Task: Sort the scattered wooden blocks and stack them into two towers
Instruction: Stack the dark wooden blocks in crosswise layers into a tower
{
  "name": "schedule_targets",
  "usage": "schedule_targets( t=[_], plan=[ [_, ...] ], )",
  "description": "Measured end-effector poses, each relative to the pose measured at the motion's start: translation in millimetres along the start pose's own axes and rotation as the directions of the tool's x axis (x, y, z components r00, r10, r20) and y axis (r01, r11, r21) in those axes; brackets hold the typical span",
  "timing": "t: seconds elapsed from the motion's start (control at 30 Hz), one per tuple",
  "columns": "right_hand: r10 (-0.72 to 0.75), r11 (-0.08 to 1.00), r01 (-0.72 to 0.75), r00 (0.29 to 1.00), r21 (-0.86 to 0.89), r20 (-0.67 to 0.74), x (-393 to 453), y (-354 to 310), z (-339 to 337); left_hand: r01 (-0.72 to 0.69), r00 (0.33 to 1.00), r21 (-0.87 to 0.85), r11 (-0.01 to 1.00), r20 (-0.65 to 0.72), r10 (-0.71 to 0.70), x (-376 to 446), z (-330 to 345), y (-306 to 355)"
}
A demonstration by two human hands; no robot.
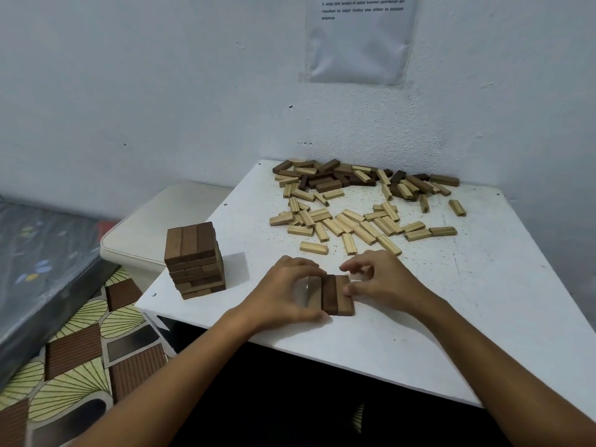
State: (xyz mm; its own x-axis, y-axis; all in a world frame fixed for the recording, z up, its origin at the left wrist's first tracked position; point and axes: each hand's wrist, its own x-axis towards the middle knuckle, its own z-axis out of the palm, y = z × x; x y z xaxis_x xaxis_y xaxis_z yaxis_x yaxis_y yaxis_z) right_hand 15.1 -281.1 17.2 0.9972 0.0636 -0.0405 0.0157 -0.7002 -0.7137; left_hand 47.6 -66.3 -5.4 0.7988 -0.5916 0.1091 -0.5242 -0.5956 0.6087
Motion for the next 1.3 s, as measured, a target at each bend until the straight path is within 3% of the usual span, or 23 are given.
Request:
schedule_targets(
  t=[0.17,0.4,0.6,0.93,1.0,1.07,1.13,1.3],
  plan=[
    [-0.036,0.999,0.041,0.986,-0.031,0.162,6,6,-10,0.049,0.992,-0.009,0.999,-0.115,-0.05,-7,13,6],
    [-0.054,0.997,0.055,0.998,-0.055,0.016,-3,5,-1,0.077,0.983,-0.006,0.997,-0.167,-0.077,-5,24,20],
    [-0.131,0.975,0.123,0.991,-0.185,-0.029,-18,-2,5,0.065,0.998,-0.032,0.997,0.002,-0.064,6,8,14],
    [-0.1,0.985,0.088,0.992,-0.15,-0.076,-25,-3,18,-0.028,0.956,-0.031,0.999,0.292,0.036,26,-17,6],
    [-0.088,0.994,0.078,0.983,-0.071,-0.162,-21,-1,20,0.007,0.981,-0.171,0.985,0.193,0.026,23,-14,6],
    [-0.047,0.995,0.068,0.958,0.067,-0.283,-15,0,25,0.048,0.999,-0.339,0.94,0.006,-0.048,20,-6,4],
    [0.042,0.962,0.055,0.938,0.266,-0.345,-7,-1,32,0.074,0.978,-0.492,0.867,-0.133,-0.159,17,2,4],
    [0.24,0.693,0.008,0.941,0.721,-0.24,5,-14,51,0.08,0.92,-0.741,0.667,-0.202,-0.335,14,18,14]
  ],
)
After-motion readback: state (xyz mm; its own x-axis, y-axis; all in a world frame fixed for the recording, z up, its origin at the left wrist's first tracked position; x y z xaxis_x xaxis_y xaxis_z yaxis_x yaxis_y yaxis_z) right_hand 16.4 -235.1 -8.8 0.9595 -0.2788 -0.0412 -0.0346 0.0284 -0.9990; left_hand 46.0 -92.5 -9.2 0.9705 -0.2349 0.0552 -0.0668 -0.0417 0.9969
